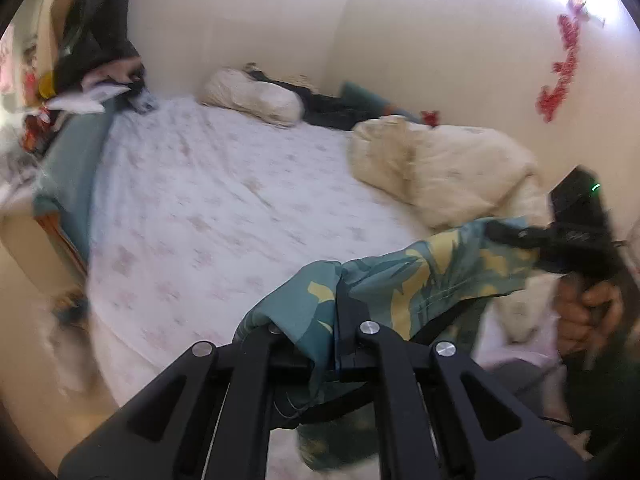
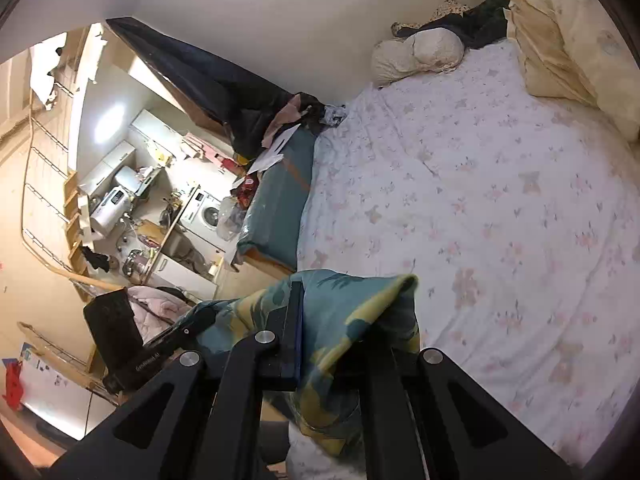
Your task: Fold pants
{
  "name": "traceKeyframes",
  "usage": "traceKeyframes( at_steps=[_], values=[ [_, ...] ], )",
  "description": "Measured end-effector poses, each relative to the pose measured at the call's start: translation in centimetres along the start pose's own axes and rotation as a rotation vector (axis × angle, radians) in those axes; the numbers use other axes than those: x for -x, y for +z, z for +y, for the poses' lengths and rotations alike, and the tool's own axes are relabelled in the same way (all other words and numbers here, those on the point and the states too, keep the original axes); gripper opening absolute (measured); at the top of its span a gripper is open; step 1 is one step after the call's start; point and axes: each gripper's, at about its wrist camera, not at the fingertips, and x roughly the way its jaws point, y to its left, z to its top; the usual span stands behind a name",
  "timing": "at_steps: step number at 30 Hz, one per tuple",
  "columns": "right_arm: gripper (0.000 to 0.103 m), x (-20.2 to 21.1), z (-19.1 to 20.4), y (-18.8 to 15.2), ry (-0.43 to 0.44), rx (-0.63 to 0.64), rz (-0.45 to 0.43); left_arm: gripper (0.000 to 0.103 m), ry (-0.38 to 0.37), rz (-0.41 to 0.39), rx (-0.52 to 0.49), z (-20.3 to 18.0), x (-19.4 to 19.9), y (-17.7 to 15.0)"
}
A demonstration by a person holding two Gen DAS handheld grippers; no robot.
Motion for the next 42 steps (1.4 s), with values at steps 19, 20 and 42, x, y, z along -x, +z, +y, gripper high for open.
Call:
traceKeyframes(
  at_steps=[19, 20, 42],
  values=[
    [0.007, -12.5, -12.2, -10.2, -0.2, -0.129, 0.377, 0.005, 0.132, 0.428, 0.213, 4.3, -12.6, -16.5],
    [0.007, -13.5, -13.8, -12.1, -0.226, -0.161, 0.431, 0.005, 0.138, 0.48, 0.226, 4.5, -13.4, -18.4],
    [0.004, -15.0, -13.2, -14.1, -0.439, 0.009, 0.49, 0.036, 0.281, 0.477, 0.139, 4.1, -16.0, -20.1]
  ],
)
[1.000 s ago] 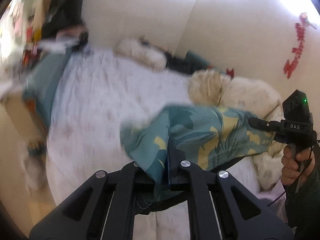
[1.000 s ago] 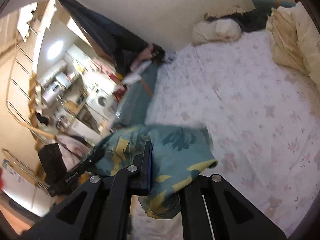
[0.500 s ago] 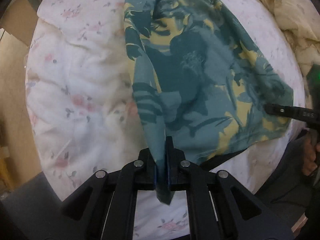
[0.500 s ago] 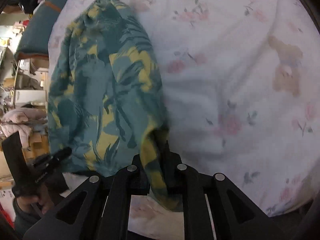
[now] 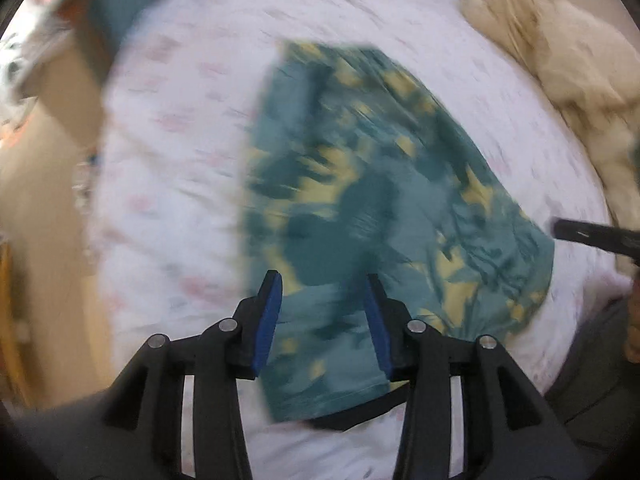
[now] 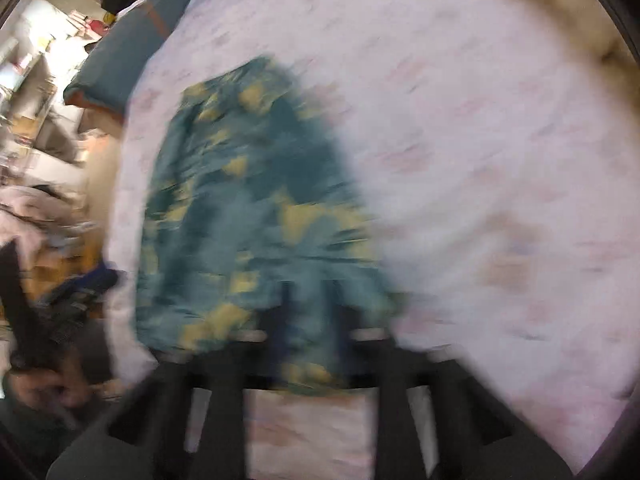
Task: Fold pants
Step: 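Grasp the elastic waistband with the left tool while the right tool grasps it too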
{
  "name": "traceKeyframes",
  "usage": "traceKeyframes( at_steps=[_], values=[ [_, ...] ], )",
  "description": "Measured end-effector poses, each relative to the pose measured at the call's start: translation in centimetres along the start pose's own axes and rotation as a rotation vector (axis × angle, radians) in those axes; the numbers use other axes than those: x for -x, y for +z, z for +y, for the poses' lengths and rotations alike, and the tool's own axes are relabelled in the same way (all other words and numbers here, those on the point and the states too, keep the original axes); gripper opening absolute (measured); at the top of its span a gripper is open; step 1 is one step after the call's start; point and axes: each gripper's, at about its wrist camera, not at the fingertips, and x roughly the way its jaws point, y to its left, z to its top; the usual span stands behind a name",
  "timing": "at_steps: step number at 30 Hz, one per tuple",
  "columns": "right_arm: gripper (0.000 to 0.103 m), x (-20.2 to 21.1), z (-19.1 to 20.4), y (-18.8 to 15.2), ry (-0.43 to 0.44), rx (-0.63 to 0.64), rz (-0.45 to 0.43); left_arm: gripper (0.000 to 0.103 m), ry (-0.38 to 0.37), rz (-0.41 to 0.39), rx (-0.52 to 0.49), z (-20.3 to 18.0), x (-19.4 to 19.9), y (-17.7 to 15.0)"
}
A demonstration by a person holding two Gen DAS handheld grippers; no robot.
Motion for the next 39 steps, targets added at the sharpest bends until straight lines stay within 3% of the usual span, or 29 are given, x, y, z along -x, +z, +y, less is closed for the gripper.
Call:
traceKeyframes(
  at_steps=[3, 6, 9, 11, 13, 16, 18, 21, 24, 27, 30, 33, 36, 39],
  values=[
    [0.005, -5.5, 0.5, 0.5, -0.077, 0.029, 0.095, 0.018, 0.0, 0.074, 0.07, 0.4, -3.7, -0.4],
    [0.001, -8.1, -0.6, -0.4, -0.144, 0.013, 0.188, 0.016, 0.042, 0.214, 0.068, 1.2, -6.6, -2.5],
    [0.001, -7.5, -2.0, -1.1, -0.214, -0.011, 0.228, 0.016, 0.084, 0.23, 0.032, 1.3, -5.8, -3.5],
    [0.003, -6.4, -2.6, -1.4, -0.218, -0.035, 0.234, 0.016, 0.084, 0.26, 0.059, 1.9, -5.1, -4.3],
    [0.006, -4.6, -2.3, -0.8, -0.168, -0.045, 0.184, 0.015, 0.057, 0.24, 0.105, 2.7, -3.5, -4.3],
    [0.006, -1.5, -0.7, 1.8, -0.05, -0.014, 0.038, 0.015, -0.02, 0.117, 0.163, 3.3, -0.9, -1.2],
    [0.006, -0.5, 0.8, 4.4, -0.005, 0.019, -0.026, 0.012, -0.018, 0.039, 0.123, 2.6, -0.2, 2.2],
    [0.005, -1.3, 2.8, 9.0, 0.056, 0.076, -0.075, 0.008, -0.034, -0.033, 0.054, 1.7, -1.0, 7.1],
    [0.006, -4.5, 5.3, 14.2, 0.096, 0.113, -0.079, 0.007, -0.009, -0.079, -0.001, 2.6, -2.9, 11.2],
    [0.006, -9.0, 6.9, 18.1, 0.08, 0.163, -0.072, 0.007, -0.001, -0.088, 0.001, 4.2, -5.5, 14.0],
    [0.005, -12.4, 6.7, 20.2, 0.047, 0.149, -0.036, 0.007, -0.009, 0.005, 0.011, 5.3, -9.8, 16.3],
    [0.0, -15.6, 5.1, 21.7, -0.071, 0.154, 0.024, 0.006, 0.037, 0.058, -0.052, 5.7, -12.6, 17.1],
    [0.0, -16.0, 4.3, 22.0, -0.051, 0.184, 0.04, 0.006, -0.034, 0.072, 0.005, 6.9, -12.7, 17.4],
    [0.0, -15.3, 4.2, 22.3, -0.092, 0.242, 0.053, 0.006, -0.063, 0.112, 0.001, 7.4, -11.9, 17.5]
  ],
)
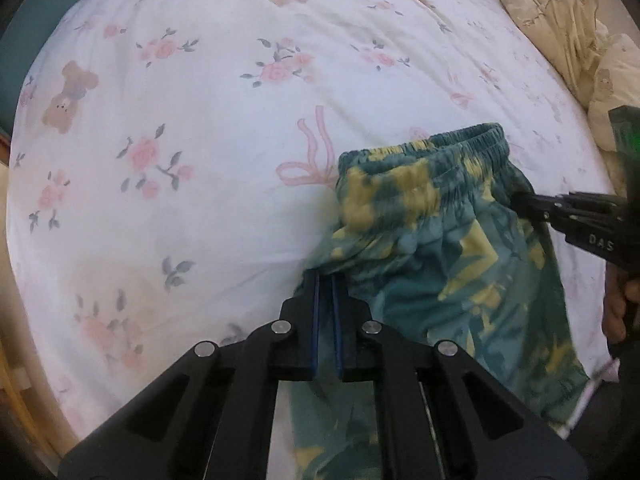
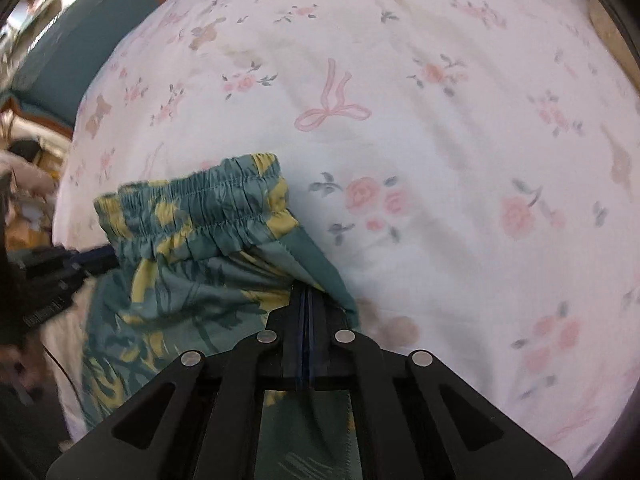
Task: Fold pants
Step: 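Grasp the elastic waistband with the left tool while the right tool grasps it too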
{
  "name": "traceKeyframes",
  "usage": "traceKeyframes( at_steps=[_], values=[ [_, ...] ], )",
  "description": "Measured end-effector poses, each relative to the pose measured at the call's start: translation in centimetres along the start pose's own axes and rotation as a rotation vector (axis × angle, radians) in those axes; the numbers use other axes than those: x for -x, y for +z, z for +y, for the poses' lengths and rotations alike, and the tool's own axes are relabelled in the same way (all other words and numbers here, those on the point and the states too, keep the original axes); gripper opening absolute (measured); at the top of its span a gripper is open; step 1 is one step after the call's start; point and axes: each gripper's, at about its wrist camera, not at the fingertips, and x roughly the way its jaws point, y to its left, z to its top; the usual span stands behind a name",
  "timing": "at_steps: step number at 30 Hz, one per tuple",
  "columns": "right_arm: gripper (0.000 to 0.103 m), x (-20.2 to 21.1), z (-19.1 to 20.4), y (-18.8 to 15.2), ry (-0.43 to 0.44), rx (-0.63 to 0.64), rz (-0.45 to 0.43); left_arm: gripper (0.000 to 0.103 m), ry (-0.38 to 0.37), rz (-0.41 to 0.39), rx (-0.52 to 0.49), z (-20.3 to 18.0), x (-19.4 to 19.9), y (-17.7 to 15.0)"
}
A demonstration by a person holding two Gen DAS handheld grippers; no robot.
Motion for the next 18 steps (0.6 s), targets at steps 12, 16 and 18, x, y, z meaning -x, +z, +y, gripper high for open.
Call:
traceKeyframes(
  at_steps=[12, 16, 18],
  values=[
    [0.034, 4.1, -1.7, 3.0, 0.282, -0.034, -0.063, 0.051, -0.222, -0.032, 0.067, 2.2, 0.4, 3.6],
    [0.054, 1.8, -2.5, 4.5, 0.267, -0.074, -0.017, 0.05, -0.184, -0.049, 0.023, 1.1, -0.9, 4.5],
    [0.054, 0.9, -2.2, 5.5, 0.256, -0.064, -0.029, 0.049, -0.191, -0.06, 0.035, 1.0, -1.1, 5.3]
  ],
)
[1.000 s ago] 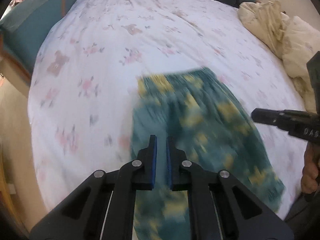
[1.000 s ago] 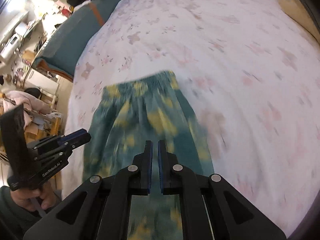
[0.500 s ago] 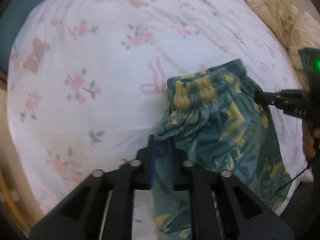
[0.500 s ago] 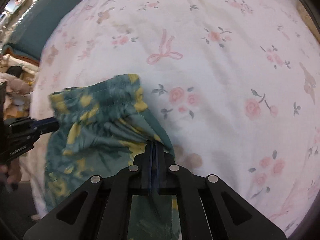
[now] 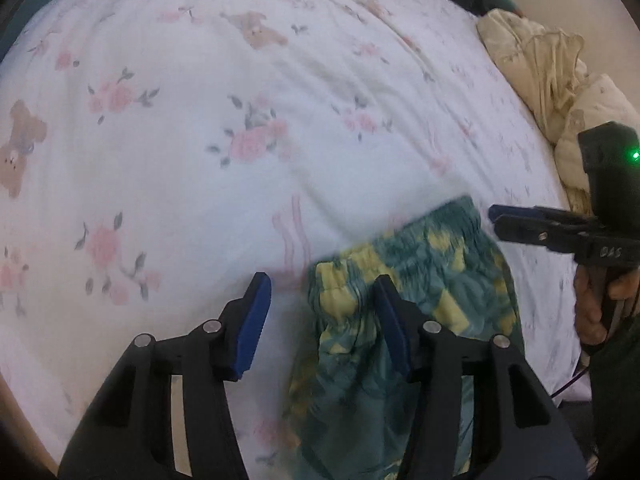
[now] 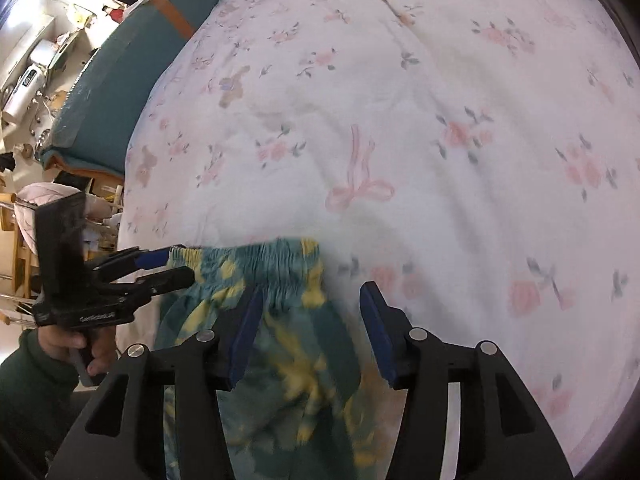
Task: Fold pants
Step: 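Grasp the elastic waistband with the left tool while the right tool grasps it too, then lift the waistband with both tools and fold it over the legs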
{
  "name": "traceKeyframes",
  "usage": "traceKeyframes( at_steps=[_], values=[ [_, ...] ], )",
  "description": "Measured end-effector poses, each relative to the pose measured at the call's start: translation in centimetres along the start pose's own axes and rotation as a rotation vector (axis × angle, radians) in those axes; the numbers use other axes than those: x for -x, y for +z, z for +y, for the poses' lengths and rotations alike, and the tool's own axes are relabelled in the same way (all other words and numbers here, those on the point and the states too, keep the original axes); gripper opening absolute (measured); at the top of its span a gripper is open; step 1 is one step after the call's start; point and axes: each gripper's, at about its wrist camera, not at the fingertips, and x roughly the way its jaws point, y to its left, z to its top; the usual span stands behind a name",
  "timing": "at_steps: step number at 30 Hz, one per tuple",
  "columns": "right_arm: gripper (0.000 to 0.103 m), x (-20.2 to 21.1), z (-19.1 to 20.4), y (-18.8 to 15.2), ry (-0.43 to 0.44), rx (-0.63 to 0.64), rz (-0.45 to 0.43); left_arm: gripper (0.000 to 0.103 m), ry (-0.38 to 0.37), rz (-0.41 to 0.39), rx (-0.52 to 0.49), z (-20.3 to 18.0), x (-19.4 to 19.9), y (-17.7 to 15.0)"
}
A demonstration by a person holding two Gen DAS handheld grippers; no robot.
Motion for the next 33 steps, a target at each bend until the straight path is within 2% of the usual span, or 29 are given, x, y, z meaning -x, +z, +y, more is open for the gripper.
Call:
traceKeyframes(
  at_steps=[2, 3, 4, 5, 6, 7, 9, 10, 11, 13, 16, 19, 22, 23, 27, 30, 33],
  values=[
    [0.053, -0.9, -0.2, 0.4, -0.004, -0.007, 0.011, 0.044, -0.015, 0.026, 0.009, -0.1, -0.6, 0.4],
    [0.049, -1.9, -0.2, 0.7, -0.015, -0.007, 0.029, 0.037, -0.036, 0.052, 0.028, 0.0, -0.9, 0.5],
    [0.04, -2.5, -0.1, 0.8, -0.012, 0.003, 0.04, 0.03, -0.063, 0.073, 0.043, 0.1, -1.1, 0.8],
    [0.038, -3.0, 0.1, 0.9, -0.017, 0.02, 0.05, 0.028, -0.074, 0.083, 0.045, 0.1, -1.1, 0.9],
    [0.03, -3.4, 0.5, 1.1, -0.025, 0.039, 0.063, 0.024, -0.064, 0.086, 0.024, -0.2, -1.0, 1.0],
    [0.027, -3.5, 0.9, 1.2, -0.025, 0.057, 0.062, 0.019, -0.055, 0.087, -0.002, -0.5, -1.0, 1.3],
    [0.018, -3.3, 1.6, 1.7, -0.054, 0.105, 0.057, 0.017, -0.02, 0.072, -0.062, -1.3, -0.9, 1.6],
    [0.015, -3.1, 2.0, 1.9, -0.065, 0.128, 0.054, 0.016, -0.008, 0.064, -0.052, -1.3, -0.8, 2.0],
    [0.015, -2.8, 2.7, 2.2, -0.084, 0.161, 0.044, 0.015, -0.012, 0.037, -0.017, -1.3, -0.1, 2.5],
    [0.014, -1.6, 3.9, 2.7, -0.112, 0.219, 0.008, 0.014, 0.006, -0.013, -0.026, -1.6, 1.2, 3.5],
    [0.014, 1.5, 5.4, 4.4, -0.128, 0.254, -0.09, 0.014, 0.012, -0.124, -0.076, -2.6, 4.5, 4.9],
    [0.014, 4.7, 7.0, 4.7, -0.136, 0.325, -0.194, 0.014, 0.014, -0.223, -0.161, -4.1, 7.6, 4.5],
    [0.014, 6.8, 8.0, 3.1, -0.131, 0.401, -0.237, 0.015, 0.026, -0.29, -0.279, -6.0, 10.0, 2.3],
    [0.014, 7.2, 8.3, 2.5, -0.128, 0.422, -0.242, 0.015, 0.034, -0.297, -0.291, -6.4, 10.4, 1.7],
    [0.014, 9.3, 9.4, -1.9, -0.096, 0.474, -0.267, 0.015, 0.034, -0.297, -0.34, -8.0, 12.0, -2.1],
    [0.014, 10.6, 10.1, -5.7, -0.082, 0.488, -0.265, 0.015, 0.033, -0.263, -0.367, -9.4, 12.7, -5.1],
    [0.014, 12.1, 10.9, -9.5, -0.074, 0.51, -0.261, 0.015, 0.081, -0.248, -0.437, -11.8, 14.2, -8.4]
  ],
)
